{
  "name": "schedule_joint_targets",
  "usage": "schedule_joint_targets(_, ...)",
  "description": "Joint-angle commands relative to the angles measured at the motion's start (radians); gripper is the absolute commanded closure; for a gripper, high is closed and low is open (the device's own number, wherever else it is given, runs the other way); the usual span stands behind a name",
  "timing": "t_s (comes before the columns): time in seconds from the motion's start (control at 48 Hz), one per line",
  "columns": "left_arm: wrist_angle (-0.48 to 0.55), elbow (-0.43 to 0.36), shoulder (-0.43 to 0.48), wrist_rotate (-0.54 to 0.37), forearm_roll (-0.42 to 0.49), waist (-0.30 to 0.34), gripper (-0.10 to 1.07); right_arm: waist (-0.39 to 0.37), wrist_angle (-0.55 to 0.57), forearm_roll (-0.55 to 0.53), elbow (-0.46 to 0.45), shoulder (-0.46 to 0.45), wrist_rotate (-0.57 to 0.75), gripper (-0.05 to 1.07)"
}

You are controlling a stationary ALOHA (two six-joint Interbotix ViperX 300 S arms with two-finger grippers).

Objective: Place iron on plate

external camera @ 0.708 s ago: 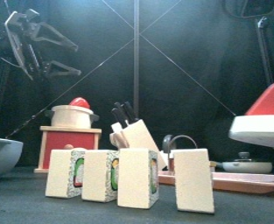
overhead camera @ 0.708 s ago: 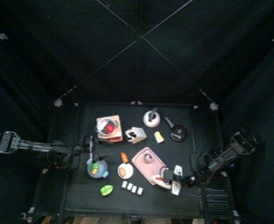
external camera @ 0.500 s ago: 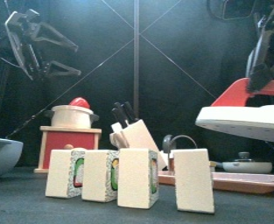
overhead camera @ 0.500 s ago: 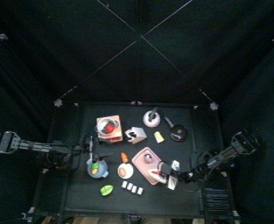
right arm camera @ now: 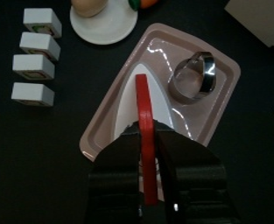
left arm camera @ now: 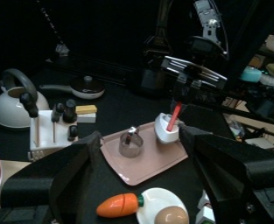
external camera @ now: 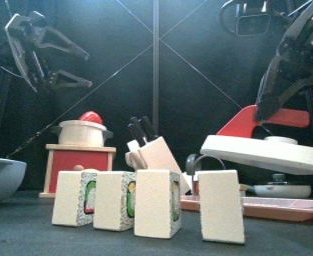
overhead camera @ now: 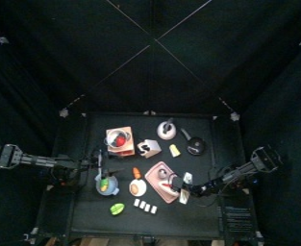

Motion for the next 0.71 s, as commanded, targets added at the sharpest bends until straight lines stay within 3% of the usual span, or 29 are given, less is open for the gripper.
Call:
schedule_joint_targets(0.0,-0.005,-0.012,0.002,0.002,0.000,0.000,-0.05,-0.009,-0.018,0.000,-0.028,0.008,-0.025,0.65)
schedule_joint_targets(0.542,-0.005,-0.011,0.000,0.002,0.000,0.000,-0.05,-0.054,-0.029,0.017,-0.034,0.067,-0.052,0.63)
schedule_joint_targets(0.688,-0.003,-0.012,0.000,0.002,0.000,0.000,-0.05,-0.061,-0.035,0.017,-0.035,0.077,-0.052,0.58)
